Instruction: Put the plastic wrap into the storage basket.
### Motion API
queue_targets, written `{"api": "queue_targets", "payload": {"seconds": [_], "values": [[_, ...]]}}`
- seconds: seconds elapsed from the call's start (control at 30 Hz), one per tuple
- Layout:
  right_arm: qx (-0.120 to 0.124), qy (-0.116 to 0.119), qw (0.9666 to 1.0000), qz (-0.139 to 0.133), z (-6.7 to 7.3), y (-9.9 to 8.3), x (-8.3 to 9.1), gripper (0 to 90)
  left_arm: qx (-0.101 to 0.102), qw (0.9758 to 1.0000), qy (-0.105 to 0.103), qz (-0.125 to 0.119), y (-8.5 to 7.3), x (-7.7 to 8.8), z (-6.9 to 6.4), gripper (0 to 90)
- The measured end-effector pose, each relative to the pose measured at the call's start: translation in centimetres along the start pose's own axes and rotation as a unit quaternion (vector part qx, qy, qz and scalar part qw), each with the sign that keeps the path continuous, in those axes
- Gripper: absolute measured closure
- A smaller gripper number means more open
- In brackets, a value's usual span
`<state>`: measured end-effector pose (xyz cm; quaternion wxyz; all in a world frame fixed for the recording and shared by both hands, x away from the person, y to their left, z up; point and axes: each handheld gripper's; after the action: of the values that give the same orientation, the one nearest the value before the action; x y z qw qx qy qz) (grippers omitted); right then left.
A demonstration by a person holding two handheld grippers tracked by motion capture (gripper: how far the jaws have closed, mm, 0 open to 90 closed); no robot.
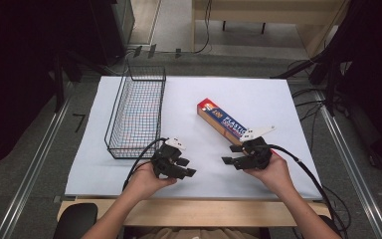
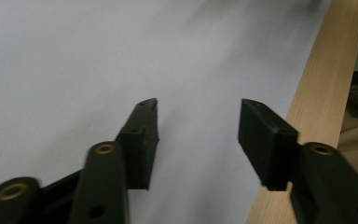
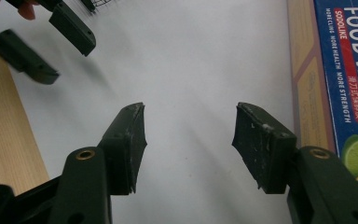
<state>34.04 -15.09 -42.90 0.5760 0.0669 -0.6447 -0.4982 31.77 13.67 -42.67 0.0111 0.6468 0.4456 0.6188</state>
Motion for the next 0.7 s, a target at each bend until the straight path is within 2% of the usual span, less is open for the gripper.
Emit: {"api": "queue_targets", "payload": {"seconds": [0.07, 0.13, 0.23, 0.3, 0.33, 0.37, 0.5, 0.63, 0.7], "values": [[0.0, -0.002, 1.0, 0.001, 0.1, 0.0, 0.0, 44.8, -0.004, 1.0, 0.001, 0.003, 0.0, 0.0, -0.1, 42.0], [0.003, -0.005, 1.0, 0.002, 0.1, -0.1, 0.0, 44.8, 0.009, 0.9999, -0.013, 0.002, 0.0, 0.4, 0.1, 40.2], [0.004, -0.007, 0.9999, 0.009, 0.1, -0.2, 0.1, 45.0, 0.023, 0.9995, -0.014, -0.014, 0.1, 0.8, 0.3, 34.8], [0.004, -0.008, 0.9999, 0.009, 0.1, -0.3, 0.0, 45.0, 0.026, 0.9994, -0.014, -0.019, 0.0, 0.8, 0.5, 33.2], [0.004, -0.01, 0.9999, 0.011, 0.1, -0.4, 0.1, 45.0, 0.028, 0.9994, -0.018, -0.014, 0.0, 0.8, 0.7, 28.1], [0.003, -0.01, 0.9999, 0.012, 0.0, -0.4, 0.1, 45.0, 0.024, 0.9994, -0.021, -0.012, 0.0, 0.8, 0.8, 26.9], [0.001, -0.01, 0.9999, 0.013, 0.0, -0.5, 0.1, 45.0, 0.022, 0.9997, -0.011, -0.002, -0.1, 0.8, 0.9, 28.5], [-0.01, -0.003, 0.9997, 0.022, -0.1, -0.6, 0.0, 43.6, 0.031, 0.9994, -0.015, 0.002, -0.1, 0.9, 1.2, 31.3], [-0.008, -0.002, 0.9998, 0.018, -0.1, -0.6, 0.1, 42.1, 0.032, 0.9993, -0.015, 0.006, -0.2, 1.0, 1.4, 32.6]]}}
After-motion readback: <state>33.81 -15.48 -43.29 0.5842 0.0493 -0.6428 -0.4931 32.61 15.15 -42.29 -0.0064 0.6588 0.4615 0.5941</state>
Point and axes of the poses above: each handheld gripper's, and its own axes: x roughly backward along the jaws, y roughly out of its top, z roughly to its left, and after that the axes turned 1 degree about x, right-handed
